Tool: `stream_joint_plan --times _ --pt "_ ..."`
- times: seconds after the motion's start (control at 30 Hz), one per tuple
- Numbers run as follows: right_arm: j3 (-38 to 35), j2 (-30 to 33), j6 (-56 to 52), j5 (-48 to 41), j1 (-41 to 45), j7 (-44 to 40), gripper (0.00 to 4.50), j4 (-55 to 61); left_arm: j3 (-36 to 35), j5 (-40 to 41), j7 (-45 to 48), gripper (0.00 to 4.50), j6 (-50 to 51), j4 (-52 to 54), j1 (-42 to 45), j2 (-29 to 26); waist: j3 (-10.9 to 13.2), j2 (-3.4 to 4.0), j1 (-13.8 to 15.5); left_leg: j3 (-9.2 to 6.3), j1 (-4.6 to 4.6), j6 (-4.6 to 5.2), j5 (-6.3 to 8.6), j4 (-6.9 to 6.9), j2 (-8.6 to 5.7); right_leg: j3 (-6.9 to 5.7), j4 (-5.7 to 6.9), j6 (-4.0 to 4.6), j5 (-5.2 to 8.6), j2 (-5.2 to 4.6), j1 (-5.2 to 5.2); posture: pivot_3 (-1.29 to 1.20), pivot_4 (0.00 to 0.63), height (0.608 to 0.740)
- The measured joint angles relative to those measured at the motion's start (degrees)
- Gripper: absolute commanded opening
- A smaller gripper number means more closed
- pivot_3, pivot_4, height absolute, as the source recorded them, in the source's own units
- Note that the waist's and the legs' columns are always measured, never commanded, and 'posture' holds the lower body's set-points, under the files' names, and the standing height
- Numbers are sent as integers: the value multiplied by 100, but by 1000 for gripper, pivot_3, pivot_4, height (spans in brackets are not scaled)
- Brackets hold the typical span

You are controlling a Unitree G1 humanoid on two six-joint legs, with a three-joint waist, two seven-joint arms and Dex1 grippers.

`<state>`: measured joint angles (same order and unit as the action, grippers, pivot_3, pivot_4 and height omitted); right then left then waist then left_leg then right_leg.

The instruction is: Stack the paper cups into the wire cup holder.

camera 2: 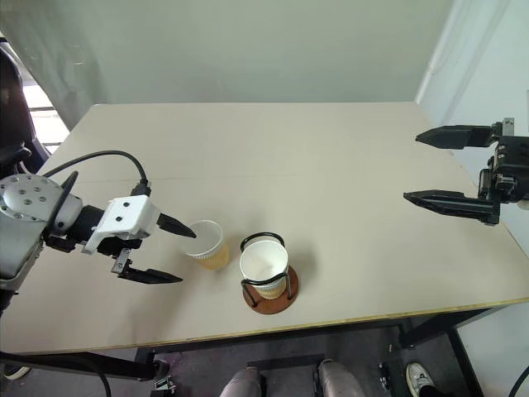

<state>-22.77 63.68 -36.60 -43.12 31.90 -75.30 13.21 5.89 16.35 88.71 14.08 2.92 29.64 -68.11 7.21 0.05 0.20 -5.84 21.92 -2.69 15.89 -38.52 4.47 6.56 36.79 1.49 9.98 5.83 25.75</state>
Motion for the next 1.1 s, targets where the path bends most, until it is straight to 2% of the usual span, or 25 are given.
stream_joint_plan --times 0.2,0.3,0.67,0.7,0.97,1.1 --pt "0 6 -12 -70 0 112 4452 66 196 -282 0 4500 -201 -209 105 215 0 0 3 -3 2 1 1 -5 -2 1 0 -11 0 0 -2 0 150 740" --pt "1 11 -13 -79 1 150 4500 69 283 -491 -33 3940 -366 -443 285 388 0 0 15 -9 3 3 2 -10 -4 2 0 -19 -2 -2 -4 0 150 740" --pt "0 52 -78 -182 -12 353 4500 225 450 -794 -1 176 -668 -778 531 658 0 0 12 -6 5 63 36 -50 -18 6 1 -72 -11 -4 -12 0 150 740" --pt "-2 63 -82 -191 -26 372 4500 243 450 -802 2 51 -672 -787 540 659 0 0 12 -5 5 64 36 -51 -20 6 1 -74 -10 -6 -13 0 150 740" --pt "-19 156 -98 -222 -92 445 4500 272 448 -648 116 51 -593 -795 799 660 0 0 17 -7 9 66 37 -53 -31 8 1 -84 -3 -15 -14 0 150 740" --pt "-115 353 -18 -180 -434 264 4500 314 461 269 152 51 -216 -756 1574 631 4 -11 60 -11 22 66 37 -57 -39 8 0 -88 -1 -16 -13 0 150 740"
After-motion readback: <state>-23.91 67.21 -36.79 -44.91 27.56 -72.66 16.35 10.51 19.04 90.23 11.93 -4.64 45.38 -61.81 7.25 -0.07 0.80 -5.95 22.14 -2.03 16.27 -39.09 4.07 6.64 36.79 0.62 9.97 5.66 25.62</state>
